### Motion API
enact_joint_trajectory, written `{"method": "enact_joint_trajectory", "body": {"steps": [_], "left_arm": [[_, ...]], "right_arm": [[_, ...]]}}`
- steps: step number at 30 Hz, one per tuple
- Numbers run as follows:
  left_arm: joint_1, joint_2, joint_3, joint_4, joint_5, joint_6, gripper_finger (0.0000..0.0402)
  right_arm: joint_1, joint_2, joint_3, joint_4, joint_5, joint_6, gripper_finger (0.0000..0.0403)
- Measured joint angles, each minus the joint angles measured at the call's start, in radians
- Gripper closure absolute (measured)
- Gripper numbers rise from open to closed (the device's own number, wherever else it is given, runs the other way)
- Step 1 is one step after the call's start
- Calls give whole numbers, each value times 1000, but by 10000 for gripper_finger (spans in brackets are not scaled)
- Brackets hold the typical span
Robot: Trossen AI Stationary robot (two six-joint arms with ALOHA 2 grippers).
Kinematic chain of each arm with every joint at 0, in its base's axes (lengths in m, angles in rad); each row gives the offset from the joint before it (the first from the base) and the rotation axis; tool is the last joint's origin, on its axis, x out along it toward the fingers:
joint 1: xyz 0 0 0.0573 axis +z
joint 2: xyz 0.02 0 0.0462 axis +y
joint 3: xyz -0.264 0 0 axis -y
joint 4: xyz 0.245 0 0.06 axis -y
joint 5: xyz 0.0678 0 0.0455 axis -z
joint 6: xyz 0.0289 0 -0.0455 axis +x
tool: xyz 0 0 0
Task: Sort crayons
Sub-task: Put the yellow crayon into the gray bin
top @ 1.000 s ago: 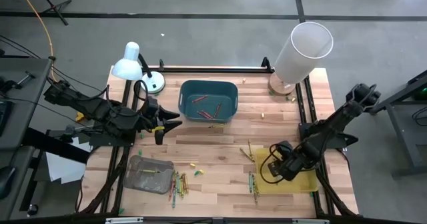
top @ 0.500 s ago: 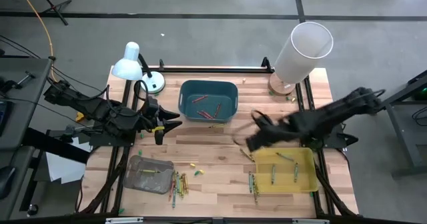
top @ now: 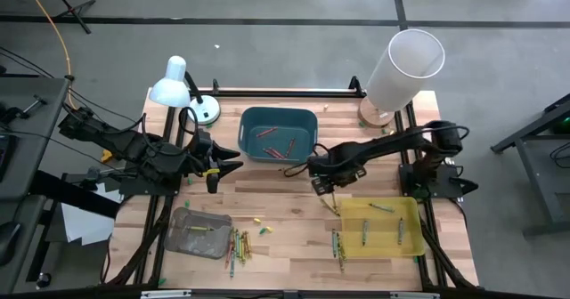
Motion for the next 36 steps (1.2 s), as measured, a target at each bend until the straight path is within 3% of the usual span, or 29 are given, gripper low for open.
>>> {"method": "enact_joint_trajectory", "body": {"steps": [6,10,18,22,27,36], "left_arm": [[0,0,0,0,0,0,234],[0,0,0,0,0,0,234],[0,0,0,0,0,0,234],[0,-3,0,0,-12,-4,234],[0,-38,-1,-2,-71,-8,234],[0,-149,-1,-1,-158,30,234]], "right_arm": [[2,54,0,25,-18,8,181],[2,87,0,41,-21,23,205],[2,127,5,60,-27,17,305],[5,117,3,62,2,-24,377],[31,57,10,97,113,-49,389],[104,-248,23,340,374,-123,400]]}}
